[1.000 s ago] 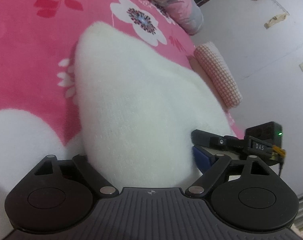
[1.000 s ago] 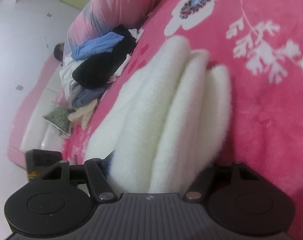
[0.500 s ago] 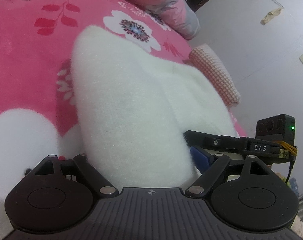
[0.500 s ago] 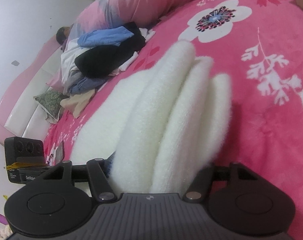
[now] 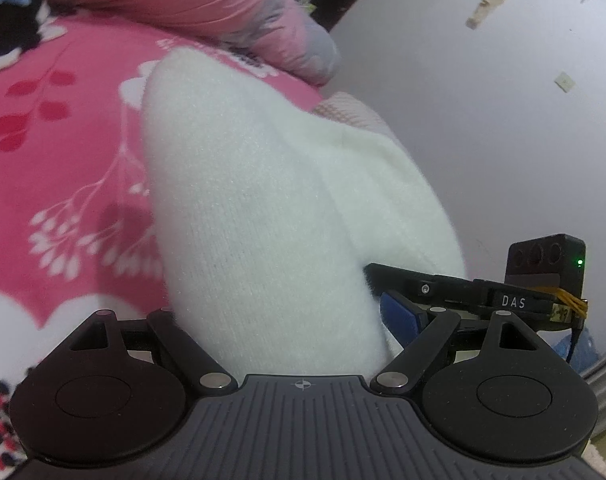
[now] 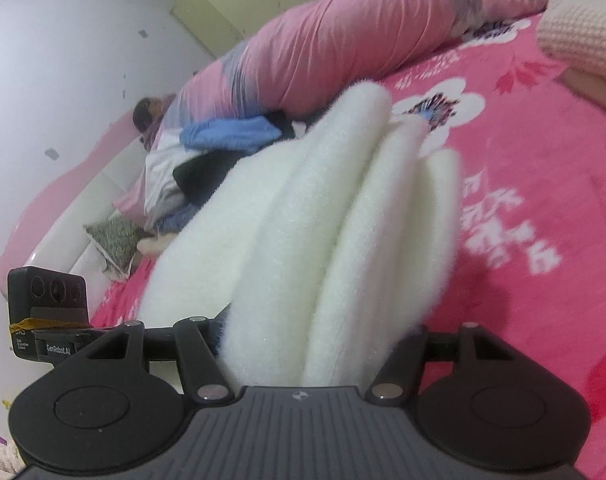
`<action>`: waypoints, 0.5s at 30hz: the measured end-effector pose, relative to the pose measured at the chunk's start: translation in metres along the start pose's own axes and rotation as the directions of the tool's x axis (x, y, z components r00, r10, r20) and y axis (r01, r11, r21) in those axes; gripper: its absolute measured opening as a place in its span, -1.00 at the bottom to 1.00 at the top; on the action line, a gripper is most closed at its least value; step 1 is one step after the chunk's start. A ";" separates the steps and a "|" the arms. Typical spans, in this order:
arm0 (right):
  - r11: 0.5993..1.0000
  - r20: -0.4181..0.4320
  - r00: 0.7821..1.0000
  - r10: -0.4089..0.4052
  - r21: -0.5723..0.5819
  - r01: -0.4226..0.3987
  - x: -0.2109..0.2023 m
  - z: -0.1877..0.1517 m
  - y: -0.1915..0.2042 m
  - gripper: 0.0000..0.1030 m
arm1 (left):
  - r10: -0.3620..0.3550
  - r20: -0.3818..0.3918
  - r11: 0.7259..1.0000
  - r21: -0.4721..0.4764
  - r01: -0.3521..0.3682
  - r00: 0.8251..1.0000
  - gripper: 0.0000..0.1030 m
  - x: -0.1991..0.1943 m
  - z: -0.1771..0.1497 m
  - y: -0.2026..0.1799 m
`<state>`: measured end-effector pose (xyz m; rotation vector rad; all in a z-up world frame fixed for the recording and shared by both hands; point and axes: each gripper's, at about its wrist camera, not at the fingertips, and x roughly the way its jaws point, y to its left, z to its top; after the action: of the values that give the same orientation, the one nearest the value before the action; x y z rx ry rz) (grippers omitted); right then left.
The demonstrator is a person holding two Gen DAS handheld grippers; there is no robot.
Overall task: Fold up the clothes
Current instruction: 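Lift the folded sweater with both grippers and carry it toward the checked towel stack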
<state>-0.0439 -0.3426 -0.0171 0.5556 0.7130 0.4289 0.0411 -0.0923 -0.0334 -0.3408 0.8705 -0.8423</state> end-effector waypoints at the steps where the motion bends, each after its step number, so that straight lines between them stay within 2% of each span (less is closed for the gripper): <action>1: 1.000 0.009 1.000 -0.001 0.001 0.001 -0.005 0.002 -0.003 0.26 | -0.003 0.001 1.000 0.004 0.003 1.000 0.64 0.004 0.002 -0.005; 9: 0.998 0.053 0.997 -0.048 -0.035 0.050 -0.040 0.026 -0.025 0.26 | -0.052 -0.008 0.998 0.027 0.052 0.999 0.64 0.044 0.026 -0.035; 15: 0.983 0.090 0.989 -0.116 -0.130 0.127 -0.073 0.070 -0.031 0.25 | -0.131 -0.009 0.991 0.040 0.131 0.991 0.64 0.076 0.059 -0.063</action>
<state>-0.0385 -0.4291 0.0439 0.3973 0.6300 0.3356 0.0825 -0.1947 -0.0013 -0.3634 0.8423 -0.9814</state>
